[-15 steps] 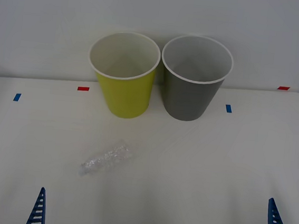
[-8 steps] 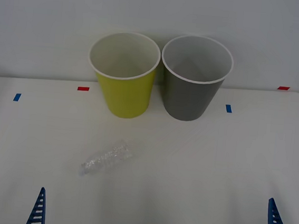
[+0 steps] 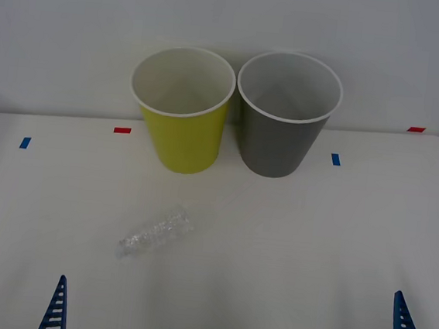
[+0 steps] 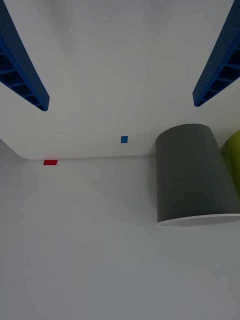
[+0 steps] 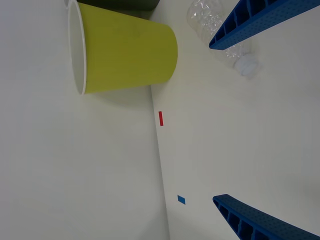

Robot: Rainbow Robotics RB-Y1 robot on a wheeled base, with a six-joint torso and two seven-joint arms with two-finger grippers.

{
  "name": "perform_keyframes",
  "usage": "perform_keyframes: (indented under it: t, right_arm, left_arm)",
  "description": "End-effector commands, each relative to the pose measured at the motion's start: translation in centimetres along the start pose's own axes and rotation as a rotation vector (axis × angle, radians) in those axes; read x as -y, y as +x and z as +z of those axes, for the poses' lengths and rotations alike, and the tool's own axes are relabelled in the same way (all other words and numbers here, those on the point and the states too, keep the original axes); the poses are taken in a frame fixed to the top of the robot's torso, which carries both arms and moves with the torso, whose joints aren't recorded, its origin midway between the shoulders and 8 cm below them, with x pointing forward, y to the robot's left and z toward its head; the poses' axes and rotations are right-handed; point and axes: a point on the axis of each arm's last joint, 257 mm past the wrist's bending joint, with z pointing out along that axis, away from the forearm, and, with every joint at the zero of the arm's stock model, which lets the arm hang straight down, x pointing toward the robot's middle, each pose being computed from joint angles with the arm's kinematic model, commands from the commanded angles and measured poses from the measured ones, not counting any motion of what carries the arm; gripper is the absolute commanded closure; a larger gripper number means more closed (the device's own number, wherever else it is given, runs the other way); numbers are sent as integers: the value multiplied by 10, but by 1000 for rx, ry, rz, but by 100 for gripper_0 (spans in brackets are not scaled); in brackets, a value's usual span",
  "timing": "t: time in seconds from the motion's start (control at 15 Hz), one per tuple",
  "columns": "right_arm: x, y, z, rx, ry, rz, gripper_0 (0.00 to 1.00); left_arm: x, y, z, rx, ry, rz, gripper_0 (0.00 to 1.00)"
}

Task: Put cans in the gray bin and PET bottles in the light green bin.

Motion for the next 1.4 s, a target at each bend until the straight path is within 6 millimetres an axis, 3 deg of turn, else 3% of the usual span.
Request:
perform_keyframes:
  t: [0.07, 1.4]
  right_arm:
    - [0, 0, 0, 0, 0, 0, 0]
    - [0, 0, 0, 0, 0, 0, 0]
  left_arm:
    - [0, 0, 0, 0, 0, 0, 0]
    - [0, 0, 0, 0, 0, 0, 0]
